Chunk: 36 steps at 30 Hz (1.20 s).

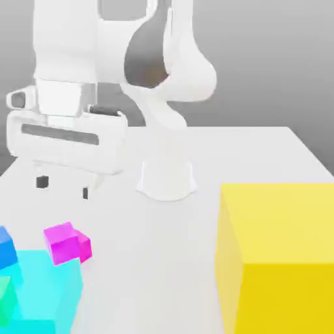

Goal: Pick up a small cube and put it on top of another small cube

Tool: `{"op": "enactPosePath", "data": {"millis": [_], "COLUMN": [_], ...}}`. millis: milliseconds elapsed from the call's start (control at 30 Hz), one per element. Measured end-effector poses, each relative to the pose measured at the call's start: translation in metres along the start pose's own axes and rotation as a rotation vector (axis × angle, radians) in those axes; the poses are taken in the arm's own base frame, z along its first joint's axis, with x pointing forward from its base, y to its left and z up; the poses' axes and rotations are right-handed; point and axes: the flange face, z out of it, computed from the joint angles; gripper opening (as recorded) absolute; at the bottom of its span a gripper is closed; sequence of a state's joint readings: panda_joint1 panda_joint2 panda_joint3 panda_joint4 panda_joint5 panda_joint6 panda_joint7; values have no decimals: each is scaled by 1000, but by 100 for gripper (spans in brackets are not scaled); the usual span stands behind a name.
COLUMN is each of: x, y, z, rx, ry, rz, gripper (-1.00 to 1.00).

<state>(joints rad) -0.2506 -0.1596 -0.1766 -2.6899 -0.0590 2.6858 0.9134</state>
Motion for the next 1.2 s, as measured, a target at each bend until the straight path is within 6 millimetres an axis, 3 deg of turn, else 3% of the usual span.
{"op": "enactPosePath", "data": {"millis": [67, 100, 167, 200, 400, 433, 667, 900, 967, 1200], "x": [2, 7, 6, 7, -4, -5, -5, -1, -6, -2], "y": [35, 62, 99, 108, 114, 115, 115, 105, 84, 71], "z": [40, 59, 84, 93, 147, 153, 153, 97, 91, 62], "rx": [-61, -92, -121, -125, -129, -129, -128, -126, -139, -135], "ry": [-37, -55, -78, -80, -84, -84, -85, -86, -106, -307], "rz": [65, 128, 204, 225, 213, 214, 214, 210, 149, 305], "gripper": [0, 0, 0, 0, 0, -100, -100, -100, -100, -100]}}
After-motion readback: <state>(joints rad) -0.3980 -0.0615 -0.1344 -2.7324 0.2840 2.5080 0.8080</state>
